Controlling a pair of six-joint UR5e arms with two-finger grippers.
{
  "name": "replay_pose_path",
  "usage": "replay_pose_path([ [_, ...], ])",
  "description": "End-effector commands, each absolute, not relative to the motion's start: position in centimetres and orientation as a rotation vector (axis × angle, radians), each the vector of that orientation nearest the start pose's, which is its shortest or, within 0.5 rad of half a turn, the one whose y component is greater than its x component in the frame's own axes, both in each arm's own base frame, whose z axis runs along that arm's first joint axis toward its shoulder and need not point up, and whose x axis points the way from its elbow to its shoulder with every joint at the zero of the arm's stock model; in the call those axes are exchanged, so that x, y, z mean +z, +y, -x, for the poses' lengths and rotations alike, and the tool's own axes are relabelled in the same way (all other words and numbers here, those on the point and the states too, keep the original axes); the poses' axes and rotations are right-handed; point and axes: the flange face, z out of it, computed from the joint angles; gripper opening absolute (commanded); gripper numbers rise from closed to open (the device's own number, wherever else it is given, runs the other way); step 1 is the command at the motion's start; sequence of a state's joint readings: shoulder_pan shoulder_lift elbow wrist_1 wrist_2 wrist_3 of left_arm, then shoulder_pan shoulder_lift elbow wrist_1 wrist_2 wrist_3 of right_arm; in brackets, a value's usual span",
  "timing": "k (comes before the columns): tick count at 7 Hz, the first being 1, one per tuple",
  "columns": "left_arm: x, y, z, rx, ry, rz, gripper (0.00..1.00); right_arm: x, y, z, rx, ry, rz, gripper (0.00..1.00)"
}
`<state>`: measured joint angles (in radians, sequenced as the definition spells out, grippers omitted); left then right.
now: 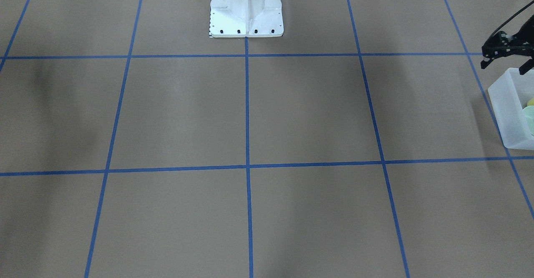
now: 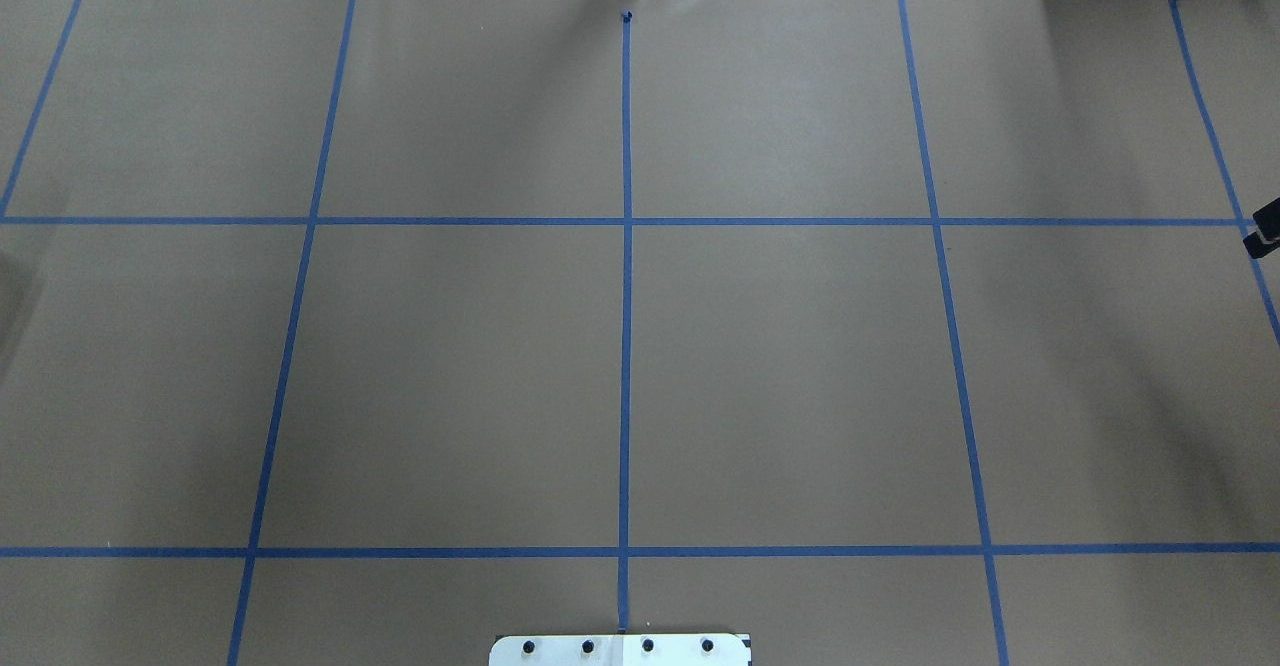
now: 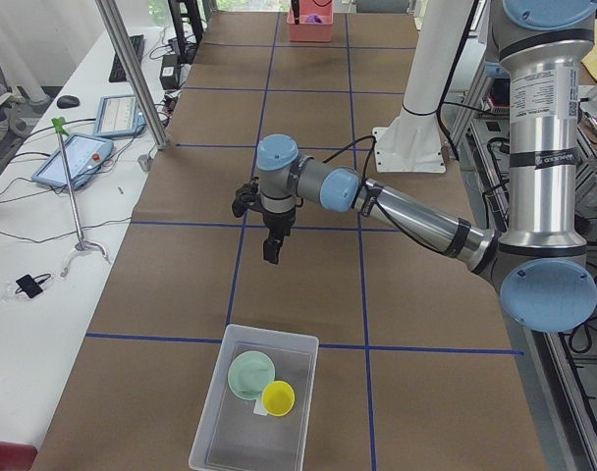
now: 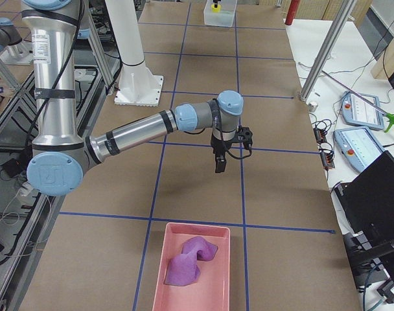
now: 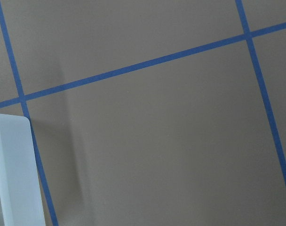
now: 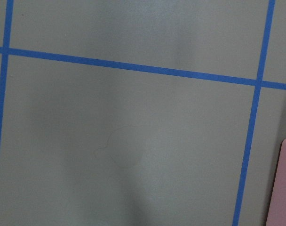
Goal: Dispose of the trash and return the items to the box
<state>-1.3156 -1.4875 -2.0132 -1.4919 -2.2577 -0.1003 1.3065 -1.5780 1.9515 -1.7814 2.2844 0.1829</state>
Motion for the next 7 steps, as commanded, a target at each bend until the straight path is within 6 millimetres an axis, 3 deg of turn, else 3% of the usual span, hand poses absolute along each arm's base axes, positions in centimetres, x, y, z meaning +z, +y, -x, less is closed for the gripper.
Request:
replay_pose_path([
  [1, 53.79, -46.03, -1.68, 0.262, 0.703, -0.123, 0.99, 51.27, -47.22, 4.11, -0.139, -0.730, -0.002, 1.00],
  [5, 54.52, -45.89, -1.60, 0.243, 0.715, -0.104, 0.99, 51.80, -47.18, 3.79, -0.146, -0.737, 0.002, 1.00],
  [7, 53.62, -45.69, -1.86, 0.245, 0.782, -0.106, 0.99, 51.67, -47.16, 3.77, -0.146, -0.745, 0.001, 1.00],
])
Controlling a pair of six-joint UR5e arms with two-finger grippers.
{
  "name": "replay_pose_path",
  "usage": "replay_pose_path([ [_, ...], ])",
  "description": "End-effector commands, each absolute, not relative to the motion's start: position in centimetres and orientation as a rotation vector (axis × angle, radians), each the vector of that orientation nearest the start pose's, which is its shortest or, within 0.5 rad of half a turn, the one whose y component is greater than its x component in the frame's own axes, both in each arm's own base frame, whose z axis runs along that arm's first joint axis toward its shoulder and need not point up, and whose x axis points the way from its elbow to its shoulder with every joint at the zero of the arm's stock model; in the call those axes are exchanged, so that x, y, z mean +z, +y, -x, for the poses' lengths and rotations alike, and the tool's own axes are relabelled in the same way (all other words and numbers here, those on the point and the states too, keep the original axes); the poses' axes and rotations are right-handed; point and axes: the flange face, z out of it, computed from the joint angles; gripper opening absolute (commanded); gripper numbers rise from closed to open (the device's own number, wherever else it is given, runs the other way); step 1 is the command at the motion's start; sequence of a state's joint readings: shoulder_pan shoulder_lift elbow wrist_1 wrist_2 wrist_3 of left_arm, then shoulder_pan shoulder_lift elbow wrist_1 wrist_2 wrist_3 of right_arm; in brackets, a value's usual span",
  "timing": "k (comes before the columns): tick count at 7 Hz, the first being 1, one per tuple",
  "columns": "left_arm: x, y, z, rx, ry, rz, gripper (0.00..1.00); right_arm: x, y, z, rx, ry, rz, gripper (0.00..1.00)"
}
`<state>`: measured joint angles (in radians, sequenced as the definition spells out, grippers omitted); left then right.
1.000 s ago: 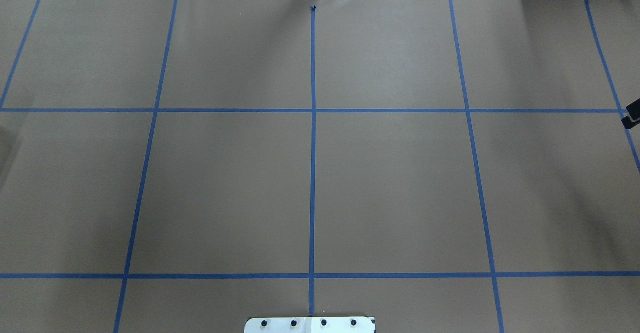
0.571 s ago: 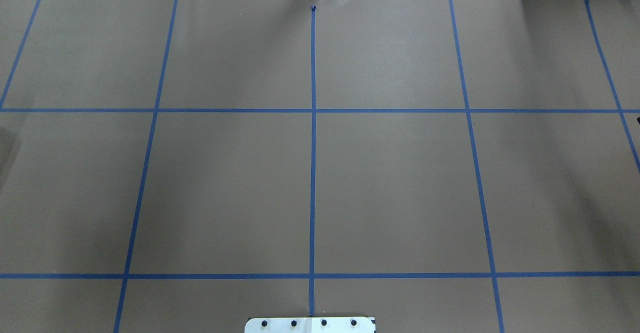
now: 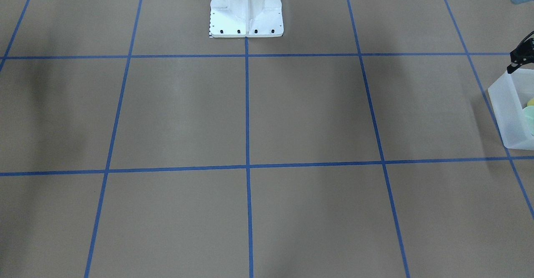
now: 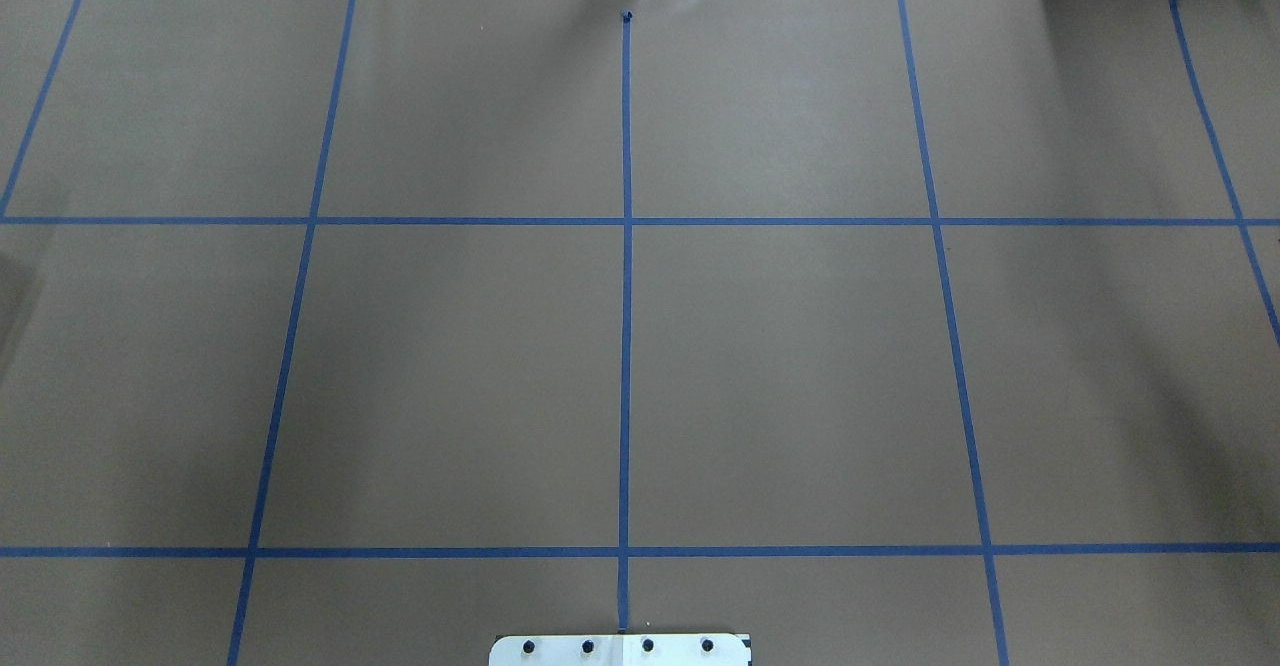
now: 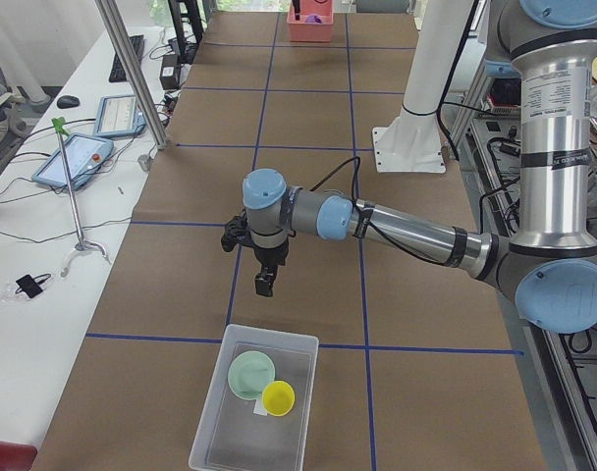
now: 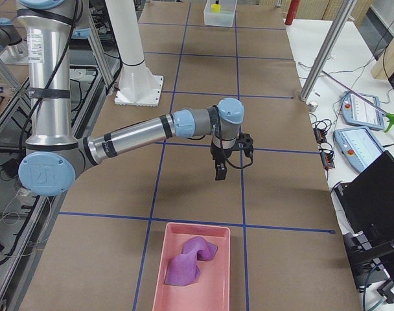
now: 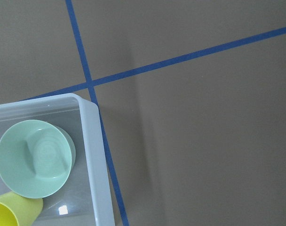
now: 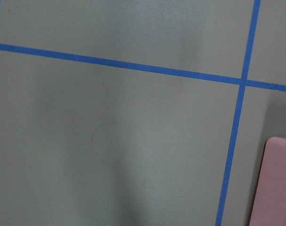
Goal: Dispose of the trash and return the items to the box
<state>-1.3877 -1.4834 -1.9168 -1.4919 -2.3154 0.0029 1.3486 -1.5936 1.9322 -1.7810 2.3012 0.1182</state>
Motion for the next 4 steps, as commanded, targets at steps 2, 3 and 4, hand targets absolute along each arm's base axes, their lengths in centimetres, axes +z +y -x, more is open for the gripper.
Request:
replay_pose_path([
  [2, 53.61, -45.71, -1.03, 0.229, 0.782, -0.114, 0.99, 51.21, -47.21, 3.87, -0.150, -0.758, -0.005, 1.00],
  [3, 53.60, -45.72, -0.95, 0.228, 0.781, -0.116, 0.99, 51.07, -47.25, 3.87, -0.151, -0.757, -0.008, 1.00],
  [4, 53.53, -45.72, -0.95, 0.229, 0.781, -0.117, 0.99, 50.70, -47.19, 3.87, -0.154, -0.760, -0.015, 1.00],
])
